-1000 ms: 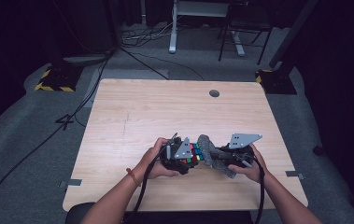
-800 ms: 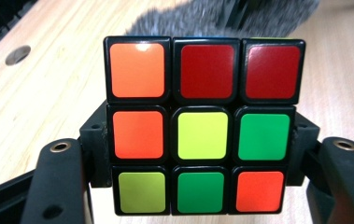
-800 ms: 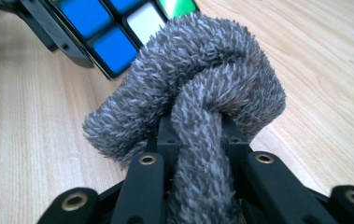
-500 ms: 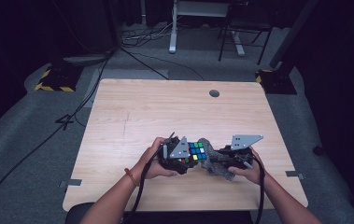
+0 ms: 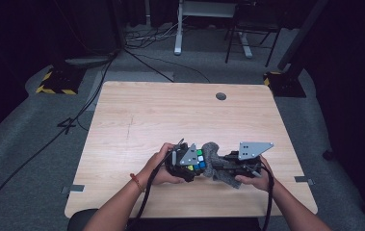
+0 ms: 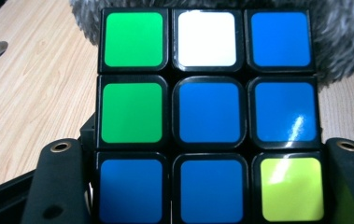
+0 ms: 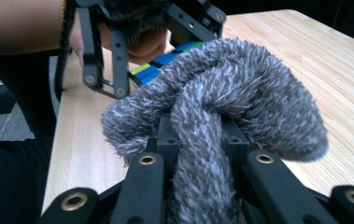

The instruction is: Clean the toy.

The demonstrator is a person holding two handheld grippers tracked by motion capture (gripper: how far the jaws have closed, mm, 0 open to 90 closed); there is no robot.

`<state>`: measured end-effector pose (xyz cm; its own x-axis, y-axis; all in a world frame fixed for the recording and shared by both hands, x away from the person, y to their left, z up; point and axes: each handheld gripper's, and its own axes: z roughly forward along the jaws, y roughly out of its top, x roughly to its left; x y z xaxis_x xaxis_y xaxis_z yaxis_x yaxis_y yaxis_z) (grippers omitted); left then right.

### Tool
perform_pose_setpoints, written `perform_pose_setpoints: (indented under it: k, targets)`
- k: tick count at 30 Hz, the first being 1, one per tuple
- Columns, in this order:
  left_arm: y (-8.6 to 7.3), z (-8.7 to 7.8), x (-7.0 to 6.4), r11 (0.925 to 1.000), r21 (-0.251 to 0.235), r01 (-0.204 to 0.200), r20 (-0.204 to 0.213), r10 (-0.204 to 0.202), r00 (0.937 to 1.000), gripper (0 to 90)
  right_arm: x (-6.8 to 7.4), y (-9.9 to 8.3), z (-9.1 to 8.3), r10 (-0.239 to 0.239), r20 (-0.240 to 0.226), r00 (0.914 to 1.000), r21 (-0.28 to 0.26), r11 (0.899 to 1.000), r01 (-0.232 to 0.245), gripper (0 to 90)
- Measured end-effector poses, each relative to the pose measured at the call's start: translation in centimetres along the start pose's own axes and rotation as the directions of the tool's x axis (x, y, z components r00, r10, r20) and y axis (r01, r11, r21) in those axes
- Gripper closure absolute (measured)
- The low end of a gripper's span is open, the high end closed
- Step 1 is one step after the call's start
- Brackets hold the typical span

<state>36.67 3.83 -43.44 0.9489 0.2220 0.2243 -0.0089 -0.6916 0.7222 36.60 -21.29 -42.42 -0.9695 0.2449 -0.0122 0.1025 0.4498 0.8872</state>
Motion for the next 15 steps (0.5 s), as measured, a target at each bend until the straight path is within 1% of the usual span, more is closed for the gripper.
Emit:
perform_pose_setpoints:
  k: [4,5,7,10,12,13,15]
  targets:
    - [0.0,-0.3,0.1,0.9997,-0.021,0.012,0.005,-0.012,0.9999,33.0,-0.6,-0.6,0.5,0.023,0.018,0.9996,0.058,0.998,-0.024,75.9]
    - [0.1,-0.3,0.1,0.9997,-0.021,0.013,0.006,-0.013,0.9999,33.0,-0.9,-1.0,0.7,0.038,0.022,0.9990,0.076,0.996,-0.039,75.8]
    - [0.1,-0.4,0.1,0.9997,-0.021,0.015,0.003,-0.014,0.9999,33.0,-1.3,-1.5,1.0,0.062,0.012,0.9980,0.095,0.993,-0.063,75.9]
    - [0.1,-0.5,0.2,0.9990,-0.037,0.025,0.013,-0.025,0.9996,33.0,-1.6,-2.0,1.5,0.078,0.020,0.9967,0.134,0.988,-0.080,75.9]
    - [0.1,-0.5,0.2,0.9995,-0.027,0.018,0.006,-0.017,0.9998,33.0,-1.7,-2.1,1.7,0.080,0.026,0.9964,0.151,0.985,-0.083,75.9]
    - [0.1,-0.6,0.2,0.9994,-0.026,0.022,0.008,-0.022,0.9997,33.0,-1.6,-2.0,1.7,0.074,0.033,0.9967,0.160,0.984,-0.078,75.9]
    - [0.0,-0.5,0.3,0.9997,-0.018,0.015,0.007,-0.014,0.9999,33.0,-1.5,-1.9,1.5,0.067,0.035,0.9971,0.143,0.987,-0.071,75.9]
